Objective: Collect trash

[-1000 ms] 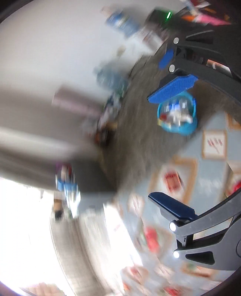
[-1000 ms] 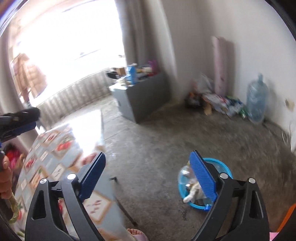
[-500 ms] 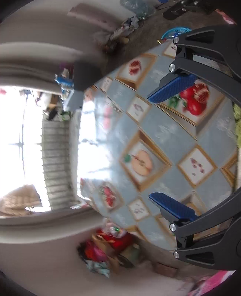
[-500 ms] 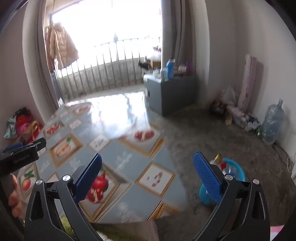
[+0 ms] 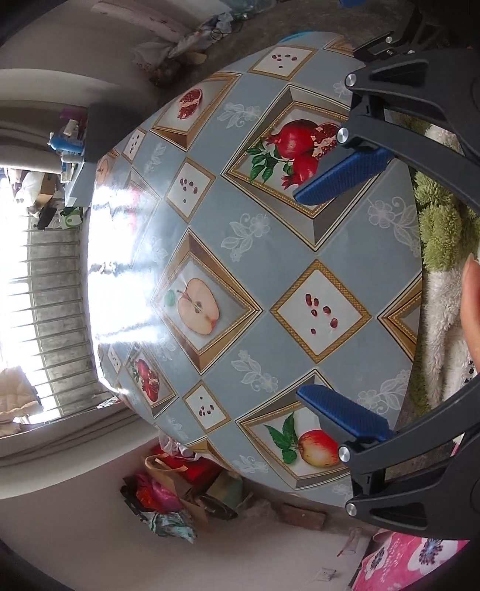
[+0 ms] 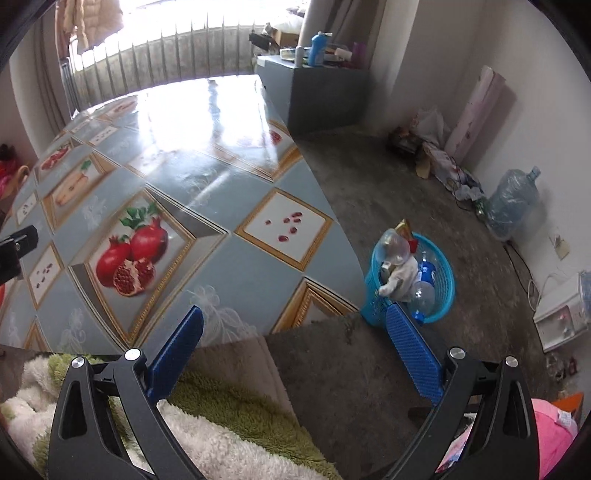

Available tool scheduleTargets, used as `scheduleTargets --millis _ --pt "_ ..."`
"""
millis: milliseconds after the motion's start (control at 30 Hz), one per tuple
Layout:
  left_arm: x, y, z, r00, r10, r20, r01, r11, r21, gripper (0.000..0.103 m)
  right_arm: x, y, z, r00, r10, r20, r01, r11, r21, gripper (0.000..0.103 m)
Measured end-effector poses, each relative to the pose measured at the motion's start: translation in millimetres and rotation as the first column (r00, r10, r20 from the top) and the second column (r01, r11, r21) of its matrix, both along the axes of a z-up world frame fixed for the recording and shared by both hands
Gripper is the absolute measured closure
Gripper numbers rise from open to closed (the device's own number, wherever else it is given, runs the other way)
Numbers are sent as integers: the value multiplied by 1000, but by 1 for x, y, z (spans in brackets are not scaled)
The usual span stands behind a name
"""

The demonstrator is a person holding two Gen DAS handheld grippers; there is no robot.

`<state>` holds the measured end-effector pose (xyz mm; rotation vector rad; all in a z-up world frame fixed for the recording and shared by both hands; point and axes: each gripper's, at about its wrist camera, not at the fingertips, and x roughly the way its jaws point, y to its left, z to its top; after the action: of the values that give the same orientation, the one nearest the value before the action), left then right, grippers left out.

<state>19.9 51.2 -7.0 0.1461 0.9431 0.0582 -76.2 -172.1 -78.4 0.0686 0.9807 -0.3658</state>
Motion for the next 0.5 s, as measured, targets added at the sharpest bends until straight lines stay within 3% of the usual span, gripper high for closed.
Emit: scheduleTargets --millis 500 --pt "7 -14 -11 998 -43 -43 44 999 13 10 4 -14 3 998 -61 -22 60 997 -53 7"
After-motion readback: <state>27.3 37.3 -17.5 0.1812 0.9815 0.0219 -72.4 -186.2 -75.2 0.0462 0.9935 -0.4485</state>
